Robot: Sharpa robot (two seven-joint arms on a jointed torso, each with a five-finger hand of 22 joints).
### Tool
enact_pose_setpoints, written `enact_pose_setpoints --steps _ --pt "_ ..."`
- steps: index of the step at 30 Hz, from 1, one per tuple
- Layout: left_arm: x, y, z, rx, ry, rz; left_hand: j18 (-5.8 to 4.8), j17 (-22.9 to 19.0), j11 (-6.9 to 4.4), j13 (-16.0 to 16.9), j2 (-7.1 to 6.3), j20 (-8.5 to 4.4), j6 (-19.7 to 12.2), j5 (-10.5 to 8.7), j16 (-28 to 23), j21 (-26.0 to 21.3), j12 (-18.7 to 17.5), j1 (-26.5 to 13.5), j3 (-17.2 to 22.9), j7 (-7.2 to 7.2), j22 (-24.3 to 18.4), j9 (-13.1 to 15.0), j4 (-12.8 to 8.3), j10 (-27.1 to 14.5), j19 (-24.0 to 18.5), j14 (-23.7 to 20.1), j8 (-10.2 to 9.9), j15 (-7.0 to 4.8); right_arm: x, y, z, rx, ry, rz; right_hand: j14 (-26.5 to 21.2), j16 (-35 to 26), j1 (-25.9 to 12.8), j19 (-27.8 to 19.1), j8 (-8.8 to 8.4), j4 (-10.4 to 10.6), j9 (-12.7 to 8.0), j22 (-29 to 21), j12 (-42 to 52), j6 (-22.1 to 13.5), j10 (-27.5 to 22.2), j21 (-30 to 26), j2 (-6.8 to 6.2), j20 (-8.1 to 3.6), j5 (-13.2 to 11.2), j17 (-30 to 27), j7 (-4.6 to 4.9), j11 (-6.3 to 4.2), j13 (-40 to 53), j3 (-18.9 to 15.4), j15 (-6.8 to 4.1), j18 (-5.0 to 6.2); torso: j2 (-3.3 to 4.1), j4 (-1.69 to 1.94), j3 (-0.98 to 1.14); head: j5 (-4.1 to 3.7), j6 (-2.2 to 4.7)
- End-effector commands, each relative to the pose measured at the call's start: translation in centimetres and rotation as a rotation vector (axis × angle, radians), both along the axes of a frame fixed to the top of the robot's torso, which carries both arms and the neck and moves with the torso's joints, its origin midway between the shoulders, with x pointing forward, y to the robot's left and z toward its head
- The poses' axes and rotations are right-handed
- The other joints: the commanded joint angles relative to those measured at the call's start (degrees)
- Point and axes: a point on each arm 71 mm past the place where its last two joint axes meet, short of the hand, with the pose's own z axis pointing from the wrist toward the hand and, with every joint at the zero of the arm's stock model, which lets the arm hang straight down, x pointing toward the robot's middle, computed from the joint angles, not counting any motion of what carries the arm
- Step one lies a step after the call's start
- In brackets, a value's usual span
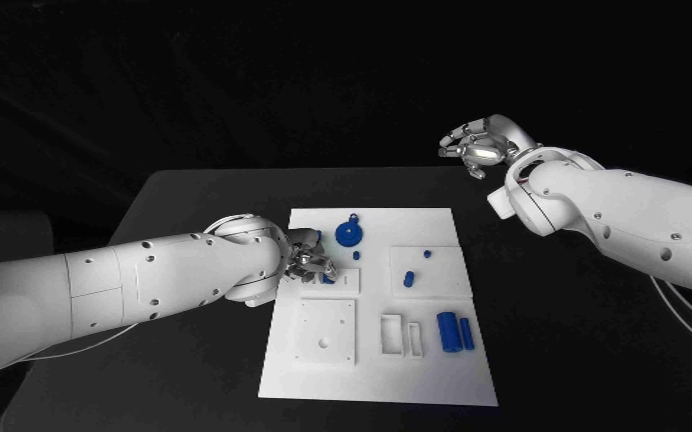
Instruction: Assemble the parts on the task board
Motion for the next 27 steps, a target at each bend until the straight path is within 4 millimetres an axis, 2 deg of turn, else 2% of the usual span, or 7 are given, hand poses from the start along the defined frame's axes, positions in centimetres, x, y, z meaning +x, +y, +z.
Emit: enact_pose_setpoints --steps 1,7,9,10,12,19,27 --pt "-0.21 -0.04 -0.41 0.013 0.023 -0.011 10.43 -0.07 0.01 -0.06 0.53 -0.78 10.77 0.26 0.20 0.39 0.25 -0.03 0.24 -4.10 -0.09 2.82 -0.04 0.43 -0.40 0.03 2.71 -0.25 0.00 0.11 -0.08 -0.001 0.006 0.011 -0.37 0.19 -0.41 -0.22 -0.40 -0.01 0.10 0.09 0.01 -0.02 -0.30 -0.08 0.28 -0.13 0.35 -0.06 0.29 0.20 -0.08 -0.32 -0.08 9.62 0.03 -0.01 0.01 0.07 0.04" --pt "-0.06 -0.01 -0.49 0.010 0.033 -0.004 10.41 -0.14 0.02 -0.07 0.29 -0.74 10.99 -1.03 0.36 0.50 0.40 -1.21 0.04 -4.12 -0.24 2.91 1.00 0.42 -0.58 0.01 2.54 -0.26 0.00 0.16 -0.29 -0.001 0.010 0.011 -0.39 0.20 -0.43 -0.24 -0.40 -0.02 0.10 0.10 0.01 -0.03 -0.32 -0.10 0.29 -0.13 0.36 -0.07 0.30 0.21 -0.10 -0.33 -0.08 9.62 0.03 -0.02 0.04 0.13 -0.01" --pt "0.02 -0.03 -0.51 0.012 0.035 -0.004 10.48 -0.21 -0.01 -0.08 0.15 -0.78 11.06 -3.50 0.45 0.61 0.48 -1.60 0.14 -4.15 -0.35 2.99 1.64 0.38 -0.68 -0.05 2.40 -0.30 0.00 0.18 -0.34 -0.001 0.011 0.012 -0.40 0.20 -0.43 -0.24 -0.40 -0.02 0.10 0.10 0.01 -0.03 -0.33 -0.11 0.29 -0.13 0.37 -0.08 0.30 0.21 -0.10 -0.33 -0.08 9.62 0.05 -0.02 0.05 0.16 -0.03" --pt "0.05 -0.05 -0.53 0.013 0.037 -0.004 10.50 -0.22 -0.02 -0.09 0.16 -0.79 11.08 -3.77 0.46 0.64 0.50 -1.64 0.18 -4.15 -0.36 3.01 1.74 0.37 -0.70 -0.06 2.38 -0.31 0.00 0.19 -0.36 -0.001 0.011 0.012 -0.41 0.20 -0.43 -0.24 -0.40 -0.02 0.10 0.10 0.02 -0.03 -0.33 -0.11 0.29 -0.14 0.37 -0.08 0.30 0.21 -0.10 -0.33 -0.08 9.62 0.05 -0.01 0.05 0.15 -0.02" --pt "0.07 -0.15 -0.58 0.016 0.042 -0.009 10.51 -0.23 -0.02 -0.09 0.20 -0.79 11.08 -3.85 0.47 0.65 0.50 -1.63 0.22 -4.15 -0.37 3.02 1.76 0.36 -0.71 -0.06 2.36 -0.31 -0.01 0.19 -0.37 -0.001 0.011 0.012 -0.41 0.20 -0.43 -0.25 -0.40 -0.02 0.10 0.10 0.02 -0.03 -0.34 -0.11 0.30 -0.14 0.38 -0.08 0.30 0.21 -0.11 -0.33 -0.07 9.62 0.05 -0.02 0.09 0.21 -0.04" --pt "0.06 -0.62 -0.66 0.024 0.055 -0.023 10.58 -0.26 -0.04 -0.10 0.40 -0.84 11.14 -3.55 0.55 0.78 0.56 -1.13 0.62 -4.18 -0.40 3.09 1.27 0.34 -0.77 -0.07 2.31 -0.32 -0.01 0.20 -0.39 -0.001 0.013 0.012 -0.44 0.21 -0.44 -0.28 -0.41 -0.04 0.11 0.11 0.02 -0.04 -0.37 -0.14 0.32 -0.14 0.41 -0.10 0.30 0.21 -0.13 -0.33 -0.07 9.62 0.01 -0.07 0.01 0.15 -0.14" --pt "0.03 -0.69 -0.70 0.024 0.063 -0.028 10.56 -0.27 -0.01 -0.09 -0.03 -0.80 11.20 -3.62 0.61 0.85 0.61 -1.25 0.47 -4.17 -0.42 3.13 1.16 0.35 -0.81 -0.07 2.30 -0.28 -0.04 0.19 -0.40 -0.001 0.015 0.014 -0.49 0.21 -0.43 -0.31 -0.41 -0.07 0.12 0.13 0.03 -0.04 -0.40 -0.17 0.34 -0.15 0.55 -0.12 0.31 0.22 -0.15 -0.32 -0.06 9.62 -0.01 -0.02 0.06 0.04 -0.22"
